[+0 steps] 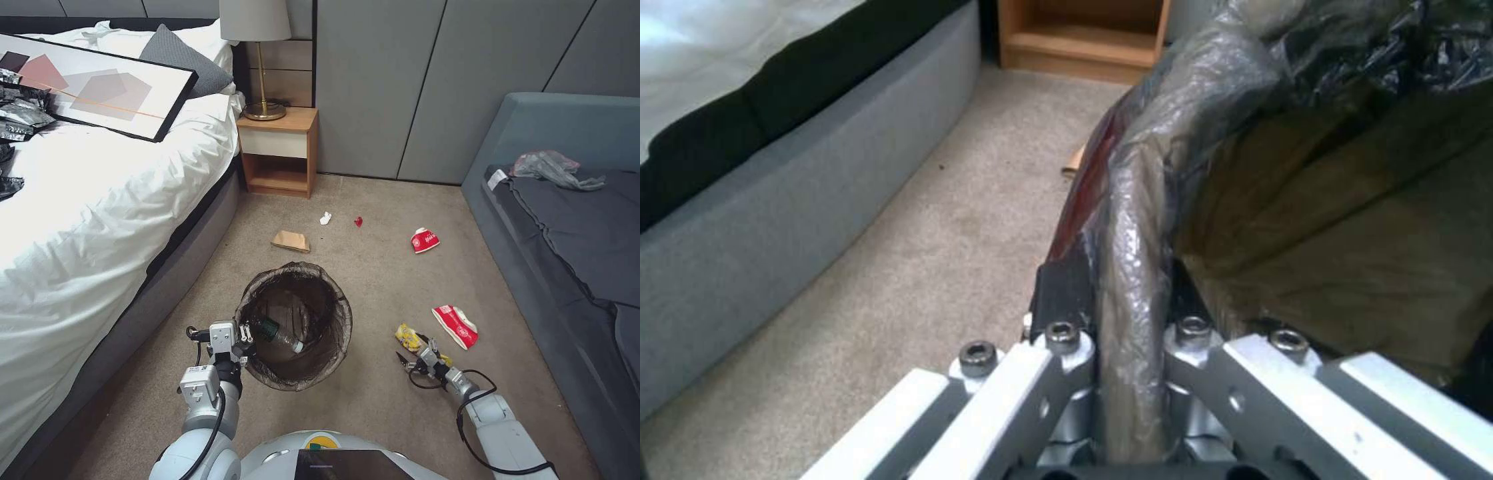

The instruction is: Pick up the trash bin, then pick up the garbage from the floor and place it into the trash bin.

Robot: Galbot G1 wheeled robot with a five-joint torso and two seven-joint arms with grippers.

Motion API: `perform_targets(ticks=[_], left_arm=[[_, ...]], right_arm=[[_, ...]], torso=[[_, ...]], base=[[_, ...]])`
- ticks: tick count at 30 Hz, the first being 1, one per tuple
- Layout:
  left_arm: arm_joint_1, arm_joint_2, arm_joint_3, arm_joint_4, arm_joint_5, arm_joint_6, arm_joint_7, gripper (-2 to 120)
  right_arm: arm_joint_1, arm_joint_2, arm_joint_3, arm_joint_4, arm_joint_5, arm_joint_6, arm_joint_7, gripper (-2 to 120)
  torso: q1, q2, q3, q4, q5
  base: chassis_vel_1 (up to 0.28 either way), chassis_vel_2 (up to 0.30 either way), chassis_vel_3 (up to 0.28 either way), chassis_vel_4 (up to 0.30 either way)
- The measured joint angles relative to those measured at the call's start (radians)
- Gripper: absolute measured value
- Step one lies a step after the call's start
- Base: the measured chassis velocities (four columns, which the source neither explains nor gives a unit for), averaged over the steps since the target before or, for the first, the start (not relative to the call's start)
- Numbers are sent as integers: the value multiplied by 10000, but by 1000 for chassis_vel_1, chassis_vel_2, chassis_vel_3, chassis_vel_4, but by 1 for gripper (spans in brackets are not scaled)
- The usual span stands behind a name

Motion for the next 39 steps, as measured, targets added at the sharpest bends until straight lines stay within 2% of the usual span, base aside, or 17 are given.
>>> perform_targets(ticks=[3,8,15,16,23,25,33,36,38,39], left_arm=[[9,4,-13,-4,1,-3,0,2],[27,11,-20,-35,2,-5,0,2],[43,14,-11,-62,2,-7,-1,2],[53,18,-15,-81,1,-8,-3,2],[69,27,-17,-92,-1,-11,-8,2],[67,26,-9,-92,-2,-15,-8,2],[58,7,39,-92,-2,-23,-5,2],[54,-7,54,-92,-5,-27,-1,2],[53,-12,55,-91,-6,-29,0,2],[50,-16,58,-92,-9,-31,0,2]], right_arm=[[74,19,46,-194,23,-92,68,88],[210,18,133,-414,173,-298,110,76],[315,14,172,-680,408,-577,167,62],[341,42,172,-812,514,-630,182,57],[416,90,261,-1058,745,-777,249,44],[410,91,283,-1097,774,-777,249,37],[369,92,296,-1092,817,-777,247,24],[358,70,306,-1038,848,-778,249,11],[356,63,305,-1019,860,-782,252,10],[338,59,295,-964,881,-875,252,3]], torso=[[0,1,0,-6,3],[0,1,0,4,8],[-1,1,-1,0,2],[-1,2,-1,-2,2],[-1,2,0,1,3],[-1,1,-1,3,8],[0,0,0,3,10],[1,-1,2,1,6],[0,-2,2,1,4],[1,-2,2,-2,0]], base=[[0,0,0,0],[0,0,0,0],[0,0,0,0],[0,0,0,0],[0,0,0,0],[0,0,0,0],[0,0,0,0],[0,0,0,0],[0,0,0,0],[0,0,0,0]])
